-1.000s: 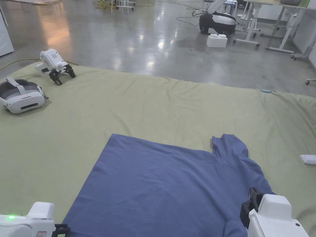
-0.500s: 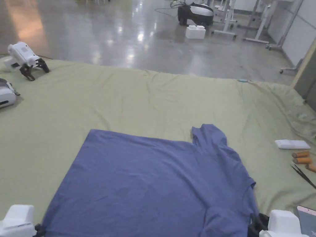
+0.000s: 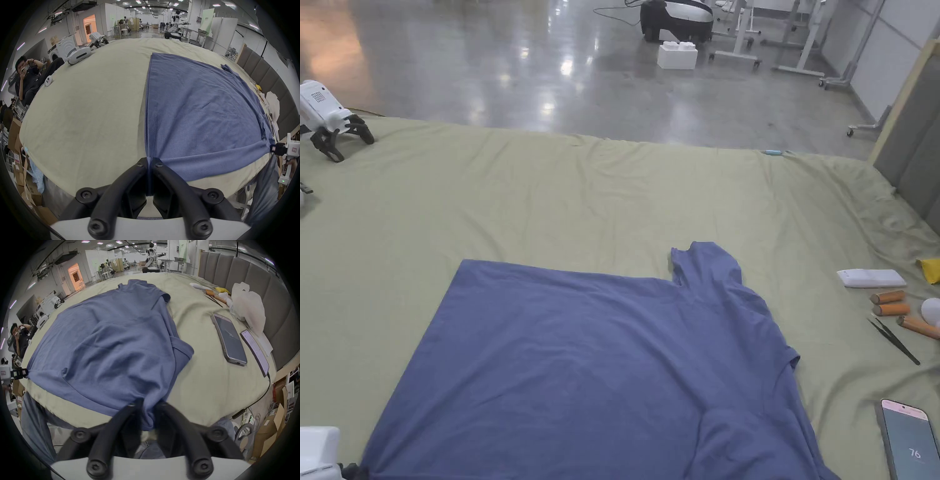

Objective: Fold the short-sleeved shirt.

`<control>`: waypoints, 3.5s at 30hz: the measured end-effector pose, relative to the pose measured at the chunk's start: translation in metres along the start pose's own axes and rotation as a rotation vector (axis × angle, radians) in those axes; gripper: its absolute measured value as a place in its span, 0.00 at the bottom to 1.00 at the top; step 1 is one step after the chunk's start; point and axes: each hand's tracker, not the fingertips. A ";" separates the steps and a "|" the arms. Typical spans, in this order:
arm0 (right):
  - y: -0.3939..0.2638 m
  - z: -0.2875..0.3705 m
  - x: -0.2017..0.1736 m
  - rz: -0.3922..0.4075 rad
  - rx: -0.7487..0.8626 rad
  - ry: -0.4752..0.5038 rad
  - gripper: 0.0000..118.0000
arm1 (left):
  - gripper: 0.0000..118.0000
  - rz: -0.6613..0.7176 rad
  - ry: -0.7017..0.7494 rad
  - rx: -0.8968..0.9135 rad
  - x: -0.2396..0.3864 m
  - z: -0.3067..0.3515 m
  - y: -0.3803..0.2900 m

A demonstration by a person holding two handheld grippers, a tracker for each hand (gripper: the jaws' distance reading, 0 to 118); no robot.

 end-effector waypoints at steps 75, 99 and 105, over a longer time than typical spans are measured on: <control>0.139 0.115 -0.137 0.076 1.049 -0.122 0.00 | 0.00 -0.095 0.116 0.909 0.106 0.089 0.094; 0.125 0.059 -0.111 0.115 0.790 -0.140 0.00 | 0.64 0.043 0.045 -0.039 0.013 -0.096 0.120; 0.119 0.049 -0.101 0.103 0.736 -0.151 0.00 | 0.61 0.021 0.077 -0.099 0.028 -0.093 0.123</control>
